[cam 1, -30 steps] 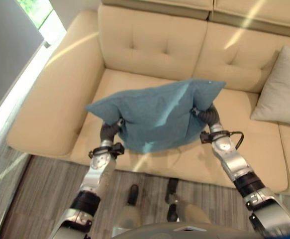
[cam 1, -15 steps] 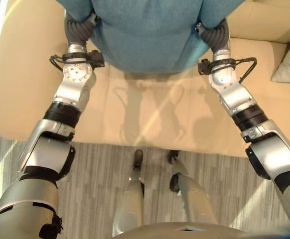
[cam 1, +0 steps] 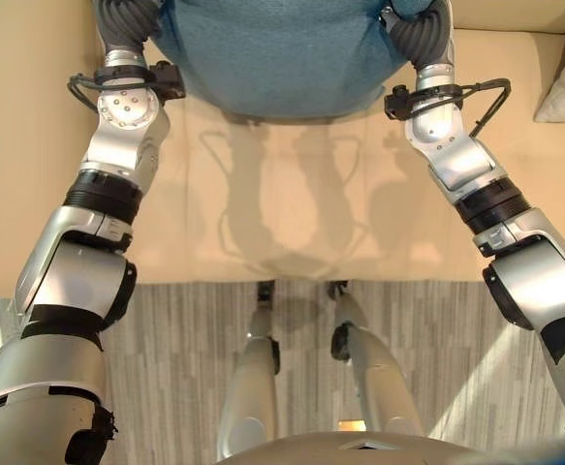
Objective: Pick up all the scattered cushions and arrange them neatly on the sofa.
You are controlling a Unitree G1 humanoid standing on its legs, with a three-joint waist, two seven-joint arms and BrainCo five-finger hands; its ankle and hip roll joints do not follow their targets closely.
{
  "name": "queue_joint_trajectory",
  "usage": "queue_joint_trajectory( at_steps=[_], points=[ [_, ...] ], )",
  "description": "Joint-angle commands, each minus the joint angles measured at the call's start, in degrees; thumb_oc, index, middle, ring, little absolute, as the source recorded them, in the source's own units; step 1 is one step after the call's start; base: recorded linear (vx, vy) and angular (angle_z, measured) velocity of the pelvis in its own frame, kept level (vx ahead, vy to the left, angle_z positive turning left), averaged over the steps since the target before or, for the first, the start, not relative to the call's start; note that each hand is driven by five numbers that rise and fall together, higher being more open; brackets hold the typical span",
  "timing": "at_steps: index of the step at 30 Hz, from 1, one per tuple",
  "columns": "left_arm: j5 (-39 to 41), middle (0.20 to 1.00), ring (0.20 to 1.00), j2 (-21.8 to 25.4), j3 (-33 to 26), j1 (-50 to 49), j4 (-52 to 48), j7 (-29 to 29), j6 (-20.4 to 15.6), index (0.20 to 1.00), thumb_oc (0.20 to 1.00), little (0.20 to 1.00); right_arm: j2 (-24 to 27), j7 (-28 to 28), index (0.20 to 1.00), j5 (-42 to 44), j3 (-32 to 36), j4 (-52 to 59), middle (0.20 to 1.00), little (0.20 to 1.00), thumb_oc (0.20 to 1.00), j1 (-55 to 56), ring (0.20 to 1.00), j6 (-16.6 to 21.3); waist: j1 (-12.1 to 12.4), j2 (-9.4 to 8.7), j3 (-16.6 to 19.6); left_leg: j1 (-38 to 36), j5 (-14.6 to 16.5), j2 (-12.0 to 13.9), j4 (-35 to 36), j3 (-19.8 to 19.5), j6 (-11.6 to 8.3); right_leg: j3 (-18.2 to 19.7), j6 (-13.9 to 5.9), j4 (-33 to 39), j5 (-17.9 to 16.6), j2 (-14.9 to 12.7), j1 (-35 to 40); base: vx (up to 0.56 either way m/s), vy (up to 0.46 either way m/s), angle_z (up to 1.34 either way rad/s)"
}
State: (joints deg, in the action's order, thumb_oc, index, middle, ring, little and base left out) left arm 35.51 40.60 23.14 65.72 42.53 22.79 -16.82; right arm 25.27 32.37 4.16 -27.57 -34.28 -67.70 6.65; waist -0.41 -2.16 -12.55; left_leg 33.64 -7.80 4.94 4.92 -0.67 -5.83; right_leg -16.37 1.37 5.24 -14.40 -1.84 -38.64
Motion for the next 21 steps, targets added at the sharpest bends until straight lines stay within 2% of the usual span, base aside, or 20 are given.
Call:
queue_joint_trajectory(
  at_steps=[1,2,3,4,7,9,17,21],
  points=[
    [1.3,0.2,0.2,0.7,1.9,2.4,2.2,-0.9,-3.6,0.2,0.2,0.2,-1.9,0.8,0.2,0.1,-0.2,-3.7,0.2,0.2,0.2,-5.4,0.2,2.0,1.4,-1.81,4.7,-2.4,1.2,1.9,0.1,-2.1,-5.35,-4.7,-14.23,-1.4,6.4,-3.3,5.4,0.01,0.01,0.03],
    [1.3,0.2,0.2,0.9,2.1,2.8,2.8,-0.9,-3.6,0.2,0.2,0.2,-1.8,0.6,0.2,0.5,-0.7,-4.9,0.2,0.2,0.2,-6.0,0.2,1.9,1.5,-1.84,4.6,-2.3,1.0,2.0,0.1,-2.1,-5.41,-4.9,-14.23,-1.5,6.4,-3.4,5.3,0.0,0.0,0.0],
    [1.4,0.743,0.743,1.0,2.2,3.3,4.0,-0.9,-3.3,0.743,0.743,0.743,-1.6,0.5,0.511,1.1,-1.2,-6.1,0.511,0.511,0.511,-6.8,0.511,1.9,1.8,-1.84,4.5,-2.1,0.9,2.0,0.1,-2.1,-5.49,-5.1,-14.22,-1.7,6.4,-3.4,5.0,0.0,0.0,0.0],
    [1.0,1.0,1.0,1.1,2.7,4.3,5.6,-0.4,-2.7,1.0,1.0,1.0,-1.1,0.7,1.0,1.2,-2.0,-7.9,1.0,1.0,1.0,-8.3,1.0,1.4,2.2,-1.93,4.2,-1.7,0.6,2.1,0.1,-2.2,-5.59,-5.4,-14.26,-2.0,6.5,-3.4,4.6,0.0,0.0,0.0],
    [0.3,1.0,1.0,1.6,3.1,5.5,7.1,0.0,-2.3,1.0,1.0,1.0,0.0,1.6,1.0,0.1,-3.2,-9.3,1.0,1.0,1.0,-10.6,1.0,0.5,2.9,-1.94,4.0,-1.3,0.1,2.1,0.1,-2.3,-5.82,-6.0,-14.3,-2.2,6.5,-3.3,4.3,0.0,0.0,0.0],
    [-1.1,1.0,1.0,3.4,3.3,5.6,9.0,-0.1,-1.7,1.0,1.0,1.0,2.6,3.7,1.0,-4.2,-4.5,-10.5,1.0,1.0,1.0,-13.1,1.0,-1.1,4.1,-1.98,4.2,-1.3,-0.3,2.1,0.1,-2.4,-6.11,-6.9,-14.43,-2.4,6.7,-3.3,4.4,0.03,-0.011,-0.04],
    [-0.9,1.0,1.0,5.5,1.2,3.4,8.7,0.3,-2.1,1.0,1.0,1.0,5.5,6.5,1.0,-9.4,-5.1,-11.7,1.0,1.0,1.0,-15.7,1.0,-4.0,5.7,-1.74,4.9,-2.1,-0.5,2.0,0.1,-2.5,-6.5,-8.7,-14.66,-2.6,7.1,-3.7,5.4,0.0,0.0,0.0],
    [-0.5,1.0,1.0,7.6,1.3,6.0,10.6,1.1,-2.5,1.0,1.0,1.0,7.4,7.4,1.0,-8.7,-6.0,-15.5,1.0,1.0,1.0,-18.2,1.0,-5.0,6.6,-1.61,5.1,-2.0,-0.6,1.8,0.1,-2.4,-6.72,-9.6,-14.95,-2.3,6.8,-3.9,5.8,0.0,0.008,0.04]
  ],
)
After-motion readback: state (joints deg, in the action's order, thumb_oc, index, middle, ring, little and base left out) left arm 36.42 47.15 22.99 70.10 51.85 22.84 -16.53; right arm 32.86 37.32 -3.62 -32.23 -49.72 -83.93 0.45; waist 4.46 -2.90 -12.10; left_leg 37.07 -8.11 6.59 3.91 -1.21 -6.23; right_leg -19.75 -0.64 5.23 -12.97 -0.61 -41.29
